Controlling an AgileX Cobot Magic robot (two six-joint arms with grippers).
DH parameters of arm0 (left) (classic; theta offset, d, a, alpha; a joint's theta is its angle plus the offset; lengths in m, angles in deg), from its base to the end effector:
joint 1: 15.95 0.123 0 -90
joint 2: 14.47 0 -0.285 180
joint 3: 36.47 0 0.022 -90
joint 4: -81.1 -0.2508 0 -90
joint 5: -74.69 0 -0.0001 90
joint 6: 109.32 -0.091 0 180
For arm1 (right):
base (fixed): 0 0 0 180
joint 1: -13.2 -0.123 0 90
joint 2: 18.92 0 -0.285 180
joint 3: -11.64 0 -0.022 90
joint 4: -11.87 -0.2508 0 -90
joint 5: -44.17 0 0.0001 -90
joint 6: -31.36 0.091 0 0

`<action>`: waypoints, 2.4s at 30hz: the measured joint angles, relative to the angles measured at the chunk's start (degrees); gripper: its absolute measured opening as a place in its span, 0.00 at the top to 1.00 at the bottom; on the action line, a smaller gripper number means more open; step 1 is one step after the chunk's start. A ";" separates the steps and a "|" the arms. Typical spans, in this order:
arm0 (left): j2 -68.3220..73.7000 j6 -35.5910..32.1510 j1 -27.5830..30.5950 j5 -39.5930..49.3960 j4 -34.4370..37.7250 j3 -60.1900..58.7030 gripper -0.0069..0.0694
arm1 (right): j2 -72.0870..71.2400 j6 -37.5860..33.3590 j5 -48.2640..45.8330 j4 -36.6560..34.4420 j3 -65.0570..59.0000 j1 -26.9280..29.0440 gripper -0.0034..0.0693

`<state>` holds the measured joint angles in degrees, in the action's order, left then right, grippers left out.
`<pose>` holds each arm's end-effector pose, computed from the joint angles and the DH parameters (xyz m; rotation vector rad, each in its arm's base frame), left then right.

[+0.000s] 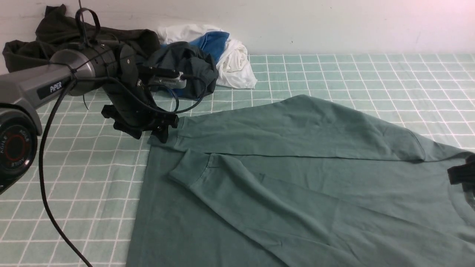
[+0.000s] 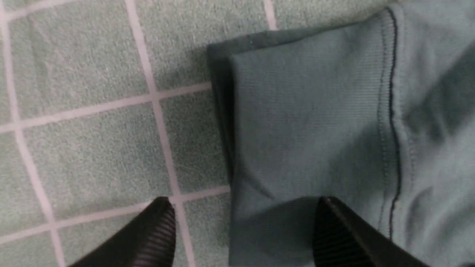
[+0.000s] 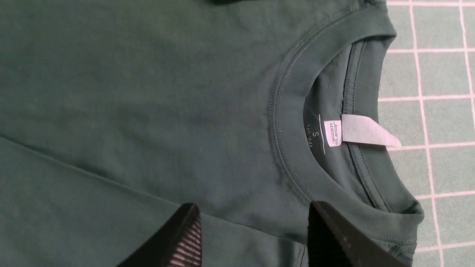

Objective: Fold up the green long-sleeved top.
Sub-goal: Use the left arm to clamp the cuff farthest from it, then use the left arm to drag and drop the cuff onto the cuff closest to the left arm, then use both arms simultaneously to clamp the lower edge of the clothing fabric

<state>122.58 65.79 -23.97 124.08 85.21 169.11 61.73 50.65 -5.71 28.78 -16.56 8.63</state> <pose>0.4745 -0.0719 0.1600 0.2633 2.7954 -0.1004 0.2329 -0.0017 0.2620 0.1471 2.7136 -0.2439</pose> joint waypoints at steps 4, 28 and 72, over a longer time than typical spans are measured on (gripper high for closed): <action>0.12 -0.06 -0.06 0.33 0.76 0.44 0.55 | 0.00 0.00 0.66 0.00 0.00 0.00 0.44; -12.38 -2.46 -0.27 20.70 11.13 13.00 0.90 | 0.00 0.00 1.21 -0.41 0.00 0.00 0.44; -52.56 -19.94 -44.65 2.12 -1.11 -71.82 0.36 | -17.41 -9.04 -18.98 -9.51 3.81 -32.00 0.44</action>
<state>70.02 45.85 -68.62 126.20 84.10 97.29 44.32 41.61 -24.69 19.27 -12.75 -23.37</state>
